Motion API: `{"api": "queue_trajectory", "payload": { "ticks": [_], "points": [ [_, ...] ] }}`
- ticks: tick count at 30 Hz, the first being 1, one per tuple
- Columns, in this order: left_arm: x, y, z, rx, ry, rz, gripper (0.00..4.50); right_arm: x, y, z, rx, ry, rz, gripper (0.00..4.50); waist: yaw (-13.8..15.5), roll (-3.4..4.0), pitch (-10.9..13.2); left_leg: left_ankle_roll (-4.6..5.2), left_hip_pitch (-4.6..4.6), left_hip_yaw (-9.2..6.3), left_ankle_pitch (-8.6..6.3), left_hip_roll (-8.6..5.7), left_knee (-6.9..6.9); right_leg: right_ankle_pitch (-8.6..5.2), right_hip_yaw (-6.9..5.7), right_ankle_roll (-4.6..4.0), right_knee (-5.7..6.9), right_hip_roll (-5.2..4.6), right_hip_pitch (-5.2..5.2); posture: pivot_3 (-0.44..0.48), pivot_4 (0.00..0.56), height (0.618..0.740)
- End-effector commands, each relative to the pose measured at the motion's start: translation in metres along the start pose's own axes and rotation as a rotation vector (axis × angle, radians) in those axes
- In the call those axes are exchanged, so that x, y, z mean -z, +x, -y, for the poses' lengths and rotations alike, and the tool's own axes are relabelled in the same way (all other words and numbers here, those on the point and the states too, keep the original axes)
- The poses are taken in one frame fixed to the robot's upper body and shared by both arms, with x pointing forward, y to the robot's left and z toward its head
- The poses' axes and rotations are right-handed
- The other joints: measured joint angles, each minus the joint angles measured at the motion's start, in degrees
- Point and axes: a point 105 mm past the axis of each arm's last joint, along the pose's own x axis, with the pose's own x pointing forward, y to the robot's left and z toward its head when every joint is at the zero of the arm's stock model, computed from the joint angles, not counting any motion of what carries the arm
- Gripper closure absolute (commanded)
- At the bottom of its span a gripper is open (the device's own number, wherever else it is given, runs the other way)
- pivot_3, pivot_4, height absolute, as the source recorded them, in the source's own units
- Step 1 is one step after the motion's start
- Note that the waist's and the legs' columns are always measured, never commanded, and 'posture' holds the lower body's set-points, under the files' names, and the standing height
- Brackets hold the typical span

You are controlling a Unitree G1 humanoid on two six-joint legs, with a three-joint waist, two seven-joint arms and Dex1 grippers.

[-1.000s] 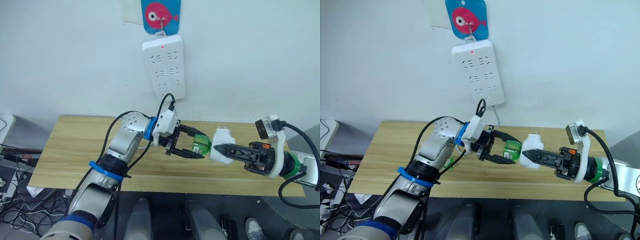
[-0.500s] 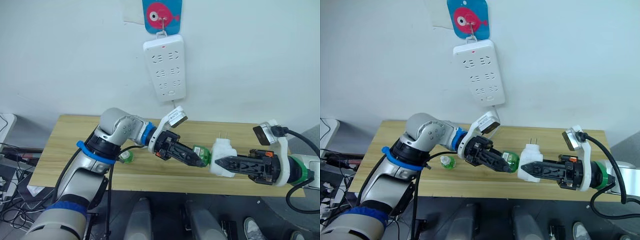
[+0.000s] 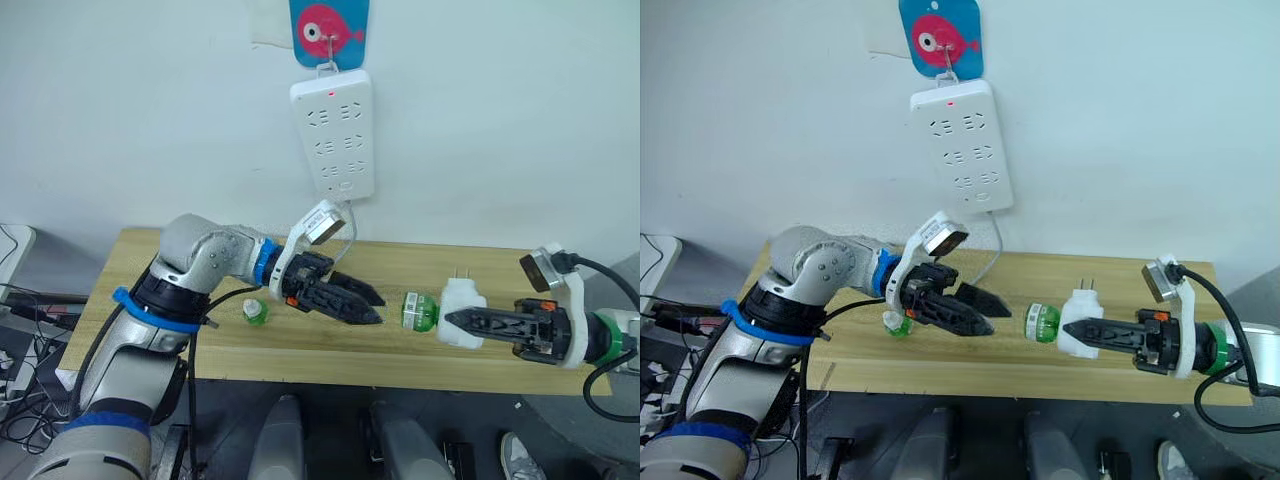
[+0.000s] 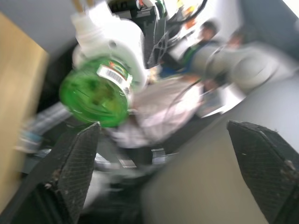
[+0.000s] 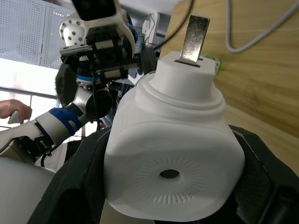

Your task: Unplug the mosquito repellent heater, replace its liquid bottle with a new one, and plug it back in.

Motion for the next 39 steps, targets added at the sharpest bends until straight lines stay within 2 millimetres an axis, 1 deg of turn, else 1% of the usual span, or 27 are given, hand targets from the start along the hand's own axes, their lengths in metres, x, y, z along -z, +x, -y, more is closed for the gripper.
{"api": "queue_trajectory", "payload": {
  "ticks": [1, 3, 5, 7, 10, 13, 15, 19, 23, 26, 31, 34, 36, 39],
  "points": [
    [0.0, -0.002, 0.002, -0.01, 0.312, -0.041, 0.04, -0.007, -0.009, -0.009, -0.041, -0.006, 0.009, 1.39, 0.05, 0.0, 0.0, 0.0, 0.02, 0.04, 0.0, 0.0, 0.0, 0.0, 0.03, 0.0, 0.0, -0.01, 0.0, -0.004, 0.28, 0.74],
    [-0.002, -0.002, -0.006, -0.072, 0.575, -0.006, 0.04, -0.009, -0.01, -0.009, -0.045, 0.001, 0.003, 1.39, 0.06, 0.01, 0.0, 0.01, 0.03, 0.1, 0.0, 0.0, 0.0, -0.01, 0.09, 0.01, 0.01, -0.01, -0.02, 0.002, 0.28, 0.74],
    [-0.012, -0.002, -0.015, -0.169, 0.841, 0.06, 0.04, -0.009, -0.011, -0.009, -0.048, 0.006, -0.001, 1.39, 0.2, -0.01, 0.01, 0.01, 0.03, 0.2, -0.01, 0.0, 0.0, 0.0, 0.14, 0.01, -0.03, -0.02, -0.01, 0.004, 0.282, 0.74],
    [-0.018, 0.0, -0.019, -0.22, 1.064, 0.097, 0.04, -0.01, -0.01, -0.009, -0.055, 0.009, -0.003, 1.39, 0.33, -0.02, 0.02, 0.02, 0.0, 0.38, -0.01, -0.03, 0.03, 0.02, 0.14, -0.03, -0.04, -0.03, -0.02, 0.006, 0.284, 0.74],
    [-0.02, 0.007, -0.021, -0.245, 1.296, 0.108, 0.04, -0.012, -0.008, -0.009, -0.066, 0.008, -0.004, 1.39, 0.44, -0.02, 0.01, 0.04, 0.0, 0.55, -0.02, -0.05, 0.02, 0.03, 0.18, -0.04, -0.03, -0.03, -0.02, 0.004, 0.285, 0.74],
    [-0.018, 0.015, -0.022, -0.229, 1.444, 0.106, 0.04, -0.014, -0.006, -0.01, -0.079, 0.005, -0.007, 1.39, 0.47, -0.02, 0.01, 0.09, -0.02, 0.61, -0.05, -0.08, 0.0, 0.03, 0.25, -0.05, -0.02, -0.03, -0.05, 0.001, 0.287, 0.74],
    [-0.017, 0.018, -0.022, -0.213, 1.497, 0.104, 0.04, -0.015, -0.006, -0.011, -0.084, 0.005, -0.01, 1.39, 0.47, -0.02, 0.02, 0.24, -0.02, 0.59, -0.14, -0.09, 0.0, 0.03, 0.25, -0.05, 0.0, -0.03, -0.04, -0.001, 0.287, 0.74],
    [-0.02, 0.024, -0.022, -0.21, 1.521, 0.135, 0.04, -0.016, -0.003, -0.011, -0.09, -0.002, -0.007, 1.39, 0.34, -0.02, 0.01, 0.26, -0.01, 0.57, -0.15, -0.09, 0.01, 0.04, 0.24, -0.06, 0.03, -0.03, -0.04, -0.007, 0.288, 0.74],
    [-0.019, 0.031, -0.018, -0.182, 1.552, 0.14, 0.04, -0.022, 0.004, -0.01, -0.101, -0.021, 0.037, 1.39, 0.12, -0.02, 0.01, 0.26, -0.01, 0.56, -0.14, -0.1, 0.02, 0.04, 0.25, -0.06, 0.06, -0.03, -0.04, -0.014, 0.292, 0.74],
    [-0.018, 0.032, -0.016, -0.166, 1.566, 0.142, 0.04, -0.023, 0.006, -0.011, -0.106, -0.027, 0.047, 1.39, 0.08, -0.02, 0.01, 0.27, 0.0, 0.55, -0.14, -0.1, 0.02, 0.04, 0.24, -0.06, 0.08, -0.02, -0.04, -0.016, 0.292, 0.74],
    [-0.019, 0.031, -0.018, -0.181, 1.567, 0.14, 0.04, -0.02, 0.005, -0.01, -0.102, -0.024, 0.047, 1.39, 0.07, -0.02, 0.01, 0.27, 0.0, 0.53, -0.14, -0.1, 0.02, 0.04, 0.22, -0.06, 0.09, -0.02, -0.04, -0.017, 0.291, 0.74],
    [-0.018, 0.031, -0.02, -0.18, 1.556, 0.127, 0.63, -0.022, 0.005, -0.011, -0.098, -0.031, 0.051, 1.39, 0.06, -0.02, 0.01, 0.28, 0.0, 0.52, -0.13, -0.1, 0.02, 0.04, 0.2, -0.06, 0.09, -0.02, -0.04, -0.018, 0.292, 0.74],
    [-0.017, 0.031, -0.023, -0.182, 1.548, 0.117, 1.2, -0.023, 0.005, -0.012, -0.11, -0.033, 0.044, 1.39, 0.05, -0.02, 0.01, 0.28, 0.01, 0.52, -0.13, -0.1, 0.02, 0.04, 0.21, -0.06, 0.1, -0.02, -0.04, -0.018, 0.292, 0.74],
    [-0.016, 0.033, -0.023, -0.177, 1.548, 0.118, 2.19, -0.022, 0.006, -0.014, -0.119, -0.034, 0.039, 1.39, 0.01, -0.02, 0.01, 0.29, 0.01, 0.53, -0.13, -0.1, 0.03, 0.04, 0.22, -0.06, 0.1, -0.02, -0.04, -0.018, 0.292, 0.74]
  ]
}}
